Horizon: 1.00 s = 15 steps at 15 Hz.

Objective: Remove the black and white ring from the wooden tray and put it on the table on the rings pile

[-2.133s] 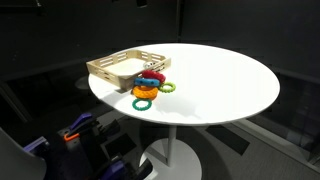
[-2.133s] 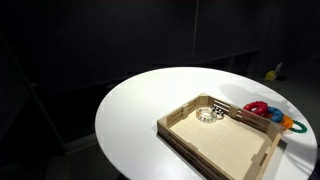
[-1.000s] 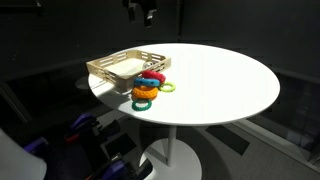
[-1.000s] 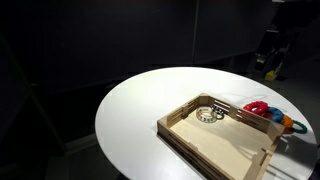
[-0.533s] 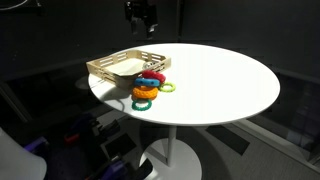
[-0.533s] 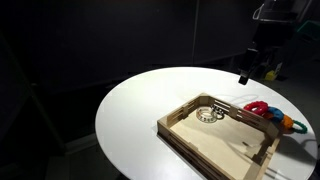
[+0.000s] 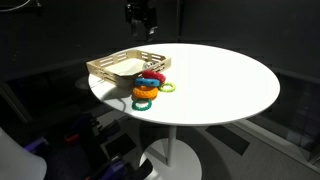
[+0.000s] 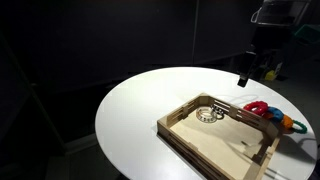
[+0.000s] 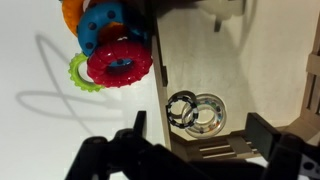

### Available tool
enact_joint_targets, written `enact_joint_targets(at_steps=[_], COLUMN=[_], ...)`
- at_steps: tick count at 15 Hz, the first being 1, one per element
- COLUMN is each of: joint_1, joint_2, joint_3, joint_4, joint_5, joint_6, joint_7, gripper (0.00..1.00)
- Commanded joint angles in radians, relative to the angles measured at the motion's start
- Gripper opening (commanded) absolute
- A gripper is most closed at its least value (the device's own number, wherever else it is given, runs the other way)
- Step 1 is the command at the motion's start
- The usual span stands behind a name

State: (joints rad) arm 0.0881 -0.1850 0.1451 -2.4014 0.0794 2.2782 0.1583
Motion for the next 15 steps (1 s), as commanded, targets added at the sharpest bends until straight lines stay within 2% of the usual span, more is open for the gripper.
enact_joint_targets(at_steps=[1,6,15], joint_1=[0.013,0.039,0.054], joint_2=[0.045,0.129,0.264], joint_3=[0.002,0.011,0.005], joint_4=[0.024,0.025,0.013], joint_5=[-0.001,0.01,0.002], joint_6=[0.04,0.17,0.322], joint_7=[0.016,0.018,0.012], gripper=[1.0,1.0,1.0])
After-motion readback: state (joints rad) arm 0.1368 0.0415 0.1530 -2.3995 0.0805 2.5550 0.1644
